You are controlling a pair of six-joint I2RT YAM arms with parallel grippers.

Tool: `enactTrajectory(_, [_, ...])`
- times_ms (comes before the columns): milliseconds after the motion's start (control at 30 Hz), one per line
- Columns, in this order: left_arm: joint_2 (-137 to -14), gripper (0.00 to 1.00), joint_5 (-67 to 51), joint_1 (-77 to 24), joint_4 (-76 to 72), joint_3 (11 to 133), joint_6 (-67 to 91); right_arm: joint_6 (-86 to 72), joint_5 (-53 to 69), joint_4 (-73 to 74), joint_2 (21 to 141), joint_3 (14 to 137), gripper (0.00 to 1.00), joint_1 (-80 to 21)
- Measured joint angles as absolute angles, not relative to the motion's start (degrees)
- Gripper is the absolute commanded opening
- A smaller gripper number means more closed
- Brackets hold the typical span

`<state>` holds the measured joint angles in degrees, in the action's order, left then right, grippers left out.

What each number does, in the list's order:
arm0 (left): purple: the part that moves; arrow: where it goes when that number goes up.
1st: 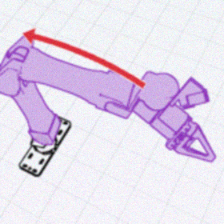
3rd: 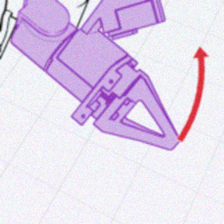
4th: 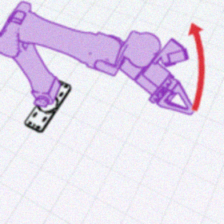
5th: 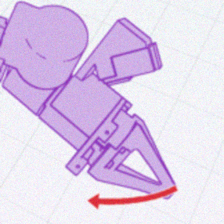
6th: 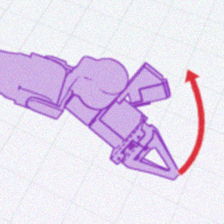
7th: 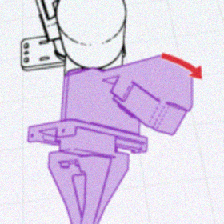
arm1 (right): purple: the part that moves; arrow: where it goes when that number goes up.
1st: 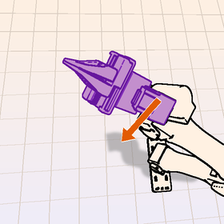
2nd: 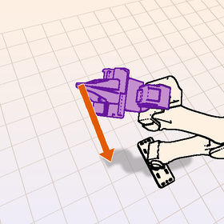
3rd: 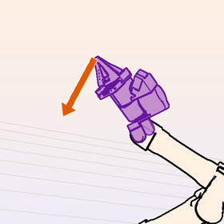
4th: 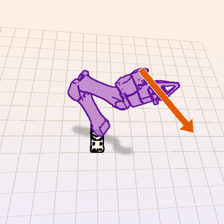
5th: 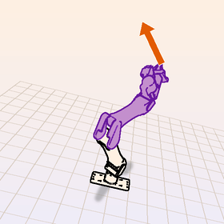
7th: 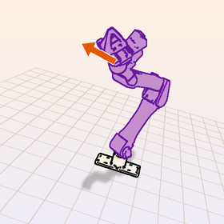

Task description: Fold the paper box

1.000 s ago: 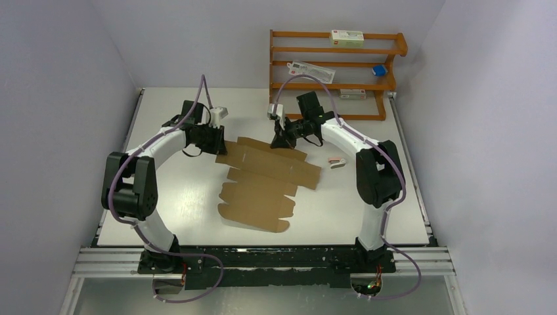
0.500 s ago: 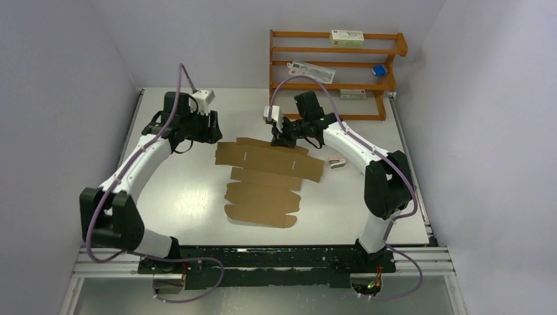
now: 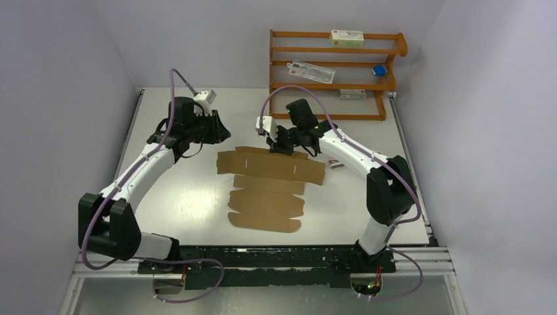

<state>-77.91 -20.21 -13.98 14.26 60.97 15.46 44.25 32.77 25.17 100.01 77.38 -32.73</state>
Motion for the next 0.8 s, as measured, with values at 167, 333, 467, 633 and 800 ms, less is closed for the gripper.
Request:
enactTrajectory(167, [-80.2, 0.2, -20.38, -16.53, 12.03, 58.98, 17.74, 44.49, 30.57, 24.6, 98.26, 76.49, 0.0, -33.74])
enactTrajectory(333, [-80.18, 0.19, -20.34, -19.14, 8.49, 54.81, 19.88, 44.51, 28.58, 22.79, 96.86, 74.41, 0.0, -34.57])
enactTrajectory(467, [-79.81, 0.18, -20.29, -21.19, 5.82, 50.39, 21.78, 44.51, 26.89, 22.0, 96.57, 73.28, 0.0, -35.53])
enactTrajectory(633, [-79.85, 0.18, -20.14, -23.07, 3.44, 48.64, 23.03, 44.6, 25.15, 20.32, 96.55, 72.66, 0.0, -36.53])
enactTrajectory(800, [-80.07, 0.19, -19.27, -25.04, 1.15, 48.64, 23.44, 44.66, 23.07, 17.76, 95.55, 71.35, 0.0, -37.41])
